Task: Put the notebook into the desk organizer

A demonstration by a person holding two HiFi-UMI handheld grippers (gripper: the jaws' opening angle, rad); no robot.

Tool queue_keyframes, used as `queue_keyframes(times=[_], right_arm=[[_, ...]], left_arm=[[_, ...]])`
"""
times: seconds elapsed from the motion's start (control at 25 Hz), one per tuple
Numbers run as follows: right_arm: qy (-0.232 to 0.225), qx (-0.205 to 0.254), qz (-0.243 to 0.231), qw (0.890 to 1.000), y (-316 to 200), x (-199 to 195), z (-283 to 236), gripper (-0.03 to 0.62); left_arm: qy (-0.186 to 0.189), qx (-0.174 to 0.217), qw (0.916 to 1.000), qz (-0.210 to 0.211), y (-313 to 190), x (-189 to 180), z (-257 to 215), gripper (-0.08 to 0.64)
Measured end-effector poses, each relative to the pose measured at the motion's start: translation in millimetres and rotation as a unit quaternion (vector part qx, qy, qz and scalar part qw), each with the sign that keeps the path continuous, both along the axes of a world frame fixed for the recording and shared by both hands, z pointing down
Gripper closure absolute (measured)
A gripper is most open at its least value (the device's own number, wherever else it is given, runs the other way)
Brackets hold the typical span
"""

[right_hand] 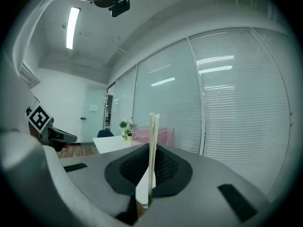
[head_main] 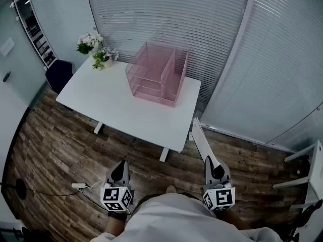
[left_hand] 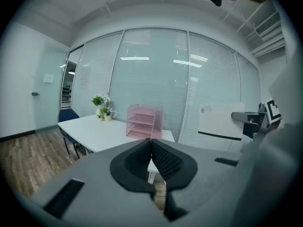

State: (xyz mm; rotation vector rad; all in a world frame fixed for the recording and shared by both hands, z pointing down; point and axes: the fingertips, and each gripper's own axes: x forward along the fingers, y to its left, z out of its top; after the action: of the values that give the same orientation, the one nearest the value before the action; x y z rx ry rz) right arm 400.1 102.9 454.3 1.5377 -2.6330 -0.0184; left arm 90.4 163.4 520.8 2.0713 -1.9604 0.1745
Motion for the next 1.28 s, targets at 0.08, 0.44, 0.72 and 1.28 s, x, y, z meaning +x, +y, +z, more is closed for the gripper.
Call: queue_keyframes(times=[0.08, 0.44, 0.72, 1.28], right_arm=[[-0.001, -0.001, 0.001, 1.0, -0.3, 1.6, 0.7, 0.569], [-0.005, -0.002, 0.0, 1.0, -7.0, 7.0, 4.4, 0.569], [-0.01, 0.003, 0.008, 1.0, -27.2, 12.9, 7.8, 0.569], [0.013, 0.04, 0.04, 0.998, -89.3, -51.7, -18.8, 0.569]], left_arm=[[0.0, 0.0, 1.0, -0.001, 0.7, 0.9, 0.4, 0.551], [-0.001, -0.004, 1.0, -0.005, -0.9, 4.6, 2.4, 0.551], [-0.002, -0.013, 0.9999, -0.01, 3.3, 8.8, 9.6, 0.551], [0.035, -0.035, 0.9987, 0.012, -37.5, -56.4, 45.4, 0.551]])
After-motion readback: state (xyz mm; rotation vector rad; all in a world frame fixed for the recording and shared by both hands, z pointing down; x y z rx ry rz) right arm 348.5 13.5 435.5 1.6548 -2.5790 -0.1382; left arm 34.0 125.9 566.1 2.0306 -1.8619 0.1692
